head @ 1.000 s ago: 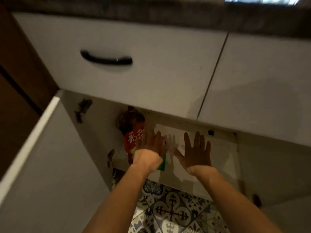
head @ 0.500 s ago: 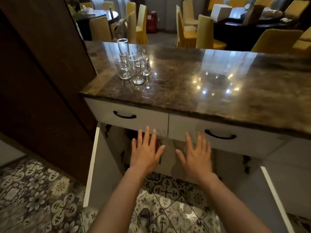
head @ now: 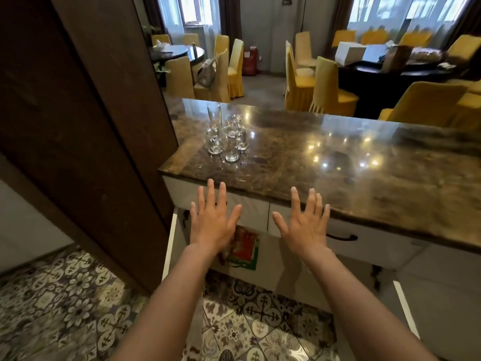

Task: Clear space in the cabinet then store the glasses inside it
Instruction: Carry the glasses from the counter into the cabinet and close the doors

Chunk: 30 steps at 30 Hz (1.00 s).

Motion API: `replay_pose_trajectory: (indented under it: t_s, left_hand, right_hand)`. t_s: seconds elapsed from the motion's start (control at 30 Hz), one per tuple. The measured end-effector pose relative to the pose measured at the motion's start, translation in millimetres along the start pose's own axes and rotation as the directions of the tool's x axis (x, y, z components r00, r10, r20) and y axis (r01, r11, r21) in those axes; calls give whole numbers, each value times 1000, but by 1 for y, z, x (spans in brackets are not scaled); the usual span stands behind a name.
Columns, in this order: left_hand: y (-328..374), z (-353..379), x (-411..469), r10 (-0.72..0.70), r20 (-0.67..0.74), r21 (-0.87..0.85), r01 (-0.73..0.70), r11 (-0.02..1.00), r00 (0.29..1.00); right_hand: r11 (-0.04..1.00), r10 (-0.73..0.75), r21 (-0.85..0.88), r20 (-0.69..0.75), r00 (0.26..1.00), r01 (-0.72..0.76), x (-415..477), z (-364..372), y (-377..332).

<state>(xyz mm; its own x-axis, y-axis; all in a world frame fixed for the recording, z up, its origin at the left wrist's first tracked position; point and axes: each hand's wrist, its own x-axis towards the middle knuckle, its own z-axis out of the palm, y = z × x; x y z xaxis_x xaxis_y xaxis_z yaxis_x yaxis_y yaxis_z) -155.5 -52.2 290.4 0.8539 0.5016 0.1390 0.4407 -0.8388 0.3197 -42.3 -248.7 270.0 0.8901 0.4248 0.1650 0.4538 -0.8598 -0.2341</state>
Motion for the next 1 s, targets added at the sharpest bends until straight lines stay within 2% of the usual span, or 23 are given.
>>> replay_pose_trajectory:
  t_s: [0.3,0.4,0.5,0.63,0.8,1.0]
  left_hand:
    - [-52,-18,102,-141,57,-215,150,965,988]
    - [-67,-16,142,-145,87,-377,168,911,986]
    - [-78,-14,178,-153,112,-473,188,861,982]
    - [-90,-14,219,-153,100,-498,182,848,983]
    - [-99,-9,262,-212,82,-588,219,778,974]
    - [-94,-5,314,-260,-20,-672,180,719,965]
  right_hand:
    - [991,-85,103,12,996,83,91,26,-69]
    - [987,-102,129,31,994,97,121,34,-87]
    - [969,-79,241,61,995,62,143,43,-98]
    - [914,-33,407,83,996,-3,174,52,-106]
    - [826,38,560,60,997,-65,211,56,-120]
    - [671,109,734,36,993,-101,257,59,-139]
